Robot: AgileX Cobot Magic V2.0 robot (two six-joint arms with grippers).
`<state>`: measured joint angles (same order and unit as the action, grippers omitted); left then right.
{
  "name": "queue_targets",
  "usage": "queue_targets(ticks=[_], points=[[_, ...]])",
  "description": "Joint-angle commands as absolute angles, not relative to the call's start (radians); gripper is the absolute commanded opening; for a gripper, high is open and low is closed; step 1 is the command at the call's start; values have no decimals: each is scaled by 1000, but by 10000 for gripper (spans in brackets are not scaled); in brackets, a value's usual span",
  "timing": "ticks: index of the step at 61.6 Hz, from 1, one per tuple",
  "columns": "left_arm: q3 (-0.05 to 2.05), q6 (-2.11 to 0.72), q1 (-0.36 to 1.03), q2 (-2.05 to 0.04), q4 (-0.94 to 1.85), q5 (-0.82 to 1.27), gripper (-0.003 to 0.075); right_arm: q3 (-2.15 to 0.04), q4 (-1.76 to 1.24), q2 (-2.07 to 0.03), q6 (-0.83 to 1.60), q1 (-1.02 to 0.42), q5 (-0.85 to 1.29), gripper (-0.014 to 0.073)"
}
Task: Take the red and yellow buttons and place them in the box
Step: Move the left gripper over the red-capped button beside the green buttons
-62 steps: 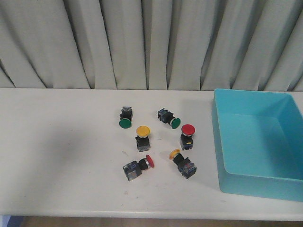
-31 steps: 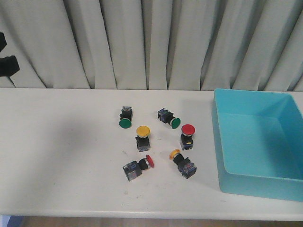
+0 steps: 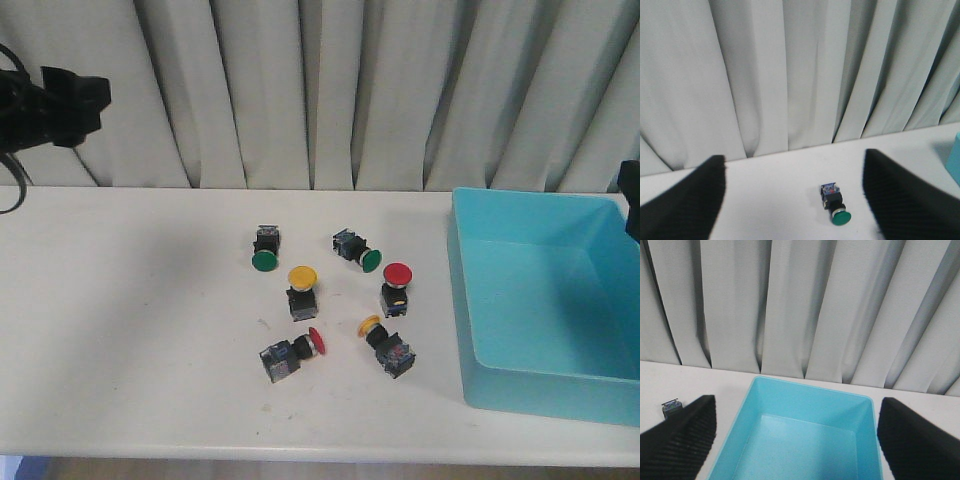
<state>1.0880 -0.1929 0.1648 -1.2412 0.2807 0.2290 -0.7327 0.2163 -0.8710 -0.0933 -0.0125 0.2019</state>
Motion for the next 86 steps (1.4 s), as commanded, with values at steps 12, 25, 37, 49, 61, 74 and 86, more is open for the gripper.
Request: queue_targets(ticks=[12, 25, 37, 49, 61, 74, 86], points=[[1163, -113, 178, -1330, 409, 188, 657, -768, 179, -866, -88, -14, 139, 601], [1383, -244, 314, -1502, 427, 361, 622, -768, 168, -866, -87, -14, 192, 549], [1618, -316, 475, -1714, 425, 432, 618, -768, 168, -866, -87, -14, 203, 544], [1894, -321, 600, -1995, 423, 532, 611, -768, 168, -866, -87, -14, 197, 544], [2052, -317, 658, -2175, 420, 588, 608, -768, 166, -866, -87, -16, 205, 544], [2086, -313, 671, -2273, 402, 555, 604, -765, 183, -866, -67, -96, 223, 544], [2086, -234, 671, -2323, 347, 524, 596, -765, 185, -866, -49, -155, 260, 544]])
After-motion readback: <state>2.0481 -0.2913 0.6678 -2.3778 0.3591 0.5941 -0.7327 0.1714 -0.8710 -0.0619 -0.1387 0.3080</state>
